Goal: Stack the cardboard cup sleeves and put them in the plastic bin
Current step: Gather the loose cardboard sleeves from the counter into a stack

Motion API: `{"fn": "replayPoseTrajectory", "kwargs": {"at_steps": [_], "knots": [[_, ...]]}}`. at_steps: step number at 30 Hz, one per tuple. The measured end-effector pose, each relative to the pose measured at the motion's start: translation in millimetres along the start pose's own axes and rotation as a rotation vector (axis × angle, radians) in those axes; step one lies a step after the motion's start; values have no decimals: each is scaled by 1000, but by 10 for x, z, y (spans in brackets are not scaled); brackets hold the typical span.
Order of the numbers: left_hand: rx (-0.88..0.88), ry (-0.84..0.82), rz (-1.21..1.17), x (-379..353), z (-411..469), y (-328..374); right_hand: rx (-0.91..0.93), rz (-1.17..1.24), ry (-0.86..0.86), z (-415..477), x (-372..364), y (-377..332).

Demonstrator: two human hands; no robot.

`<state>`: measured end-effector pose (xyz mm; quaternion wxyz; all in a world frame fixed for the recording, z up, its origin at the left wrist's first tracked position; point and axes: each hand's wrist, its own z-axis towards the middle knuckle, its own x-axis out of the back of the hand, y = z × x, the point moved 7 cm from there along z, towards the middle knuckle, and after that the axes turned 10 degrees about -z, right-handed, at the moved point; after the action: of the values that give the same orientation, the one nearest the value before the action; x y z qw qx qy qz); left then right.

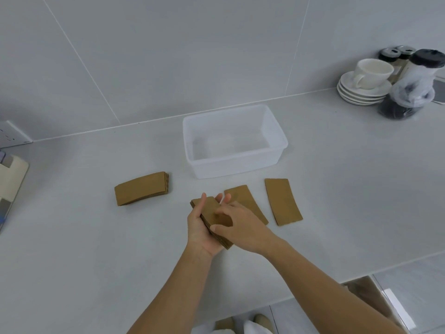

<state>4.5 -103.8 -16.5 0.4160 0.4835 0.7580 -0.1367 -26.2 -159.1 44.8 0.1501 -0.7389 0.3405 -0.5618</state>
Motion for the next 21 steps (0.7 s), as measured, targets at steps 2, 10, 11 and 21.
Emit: {"fn": "replayPoseTrajectory", "kwargs": {"at_steps": [2,10,11,21], "knots": [[13,8,6,10,11,-27,24,-5,-50,7,9,34],[36,-52,-49,-141,30,-59,-37,115,-207,6,426,296],[38,-58,-80,-150,40,-63,-84,86,-151,14,533,376],[15,-53,-71,-142,73,-84,-455,-382,307,-39,608,1029]]}}
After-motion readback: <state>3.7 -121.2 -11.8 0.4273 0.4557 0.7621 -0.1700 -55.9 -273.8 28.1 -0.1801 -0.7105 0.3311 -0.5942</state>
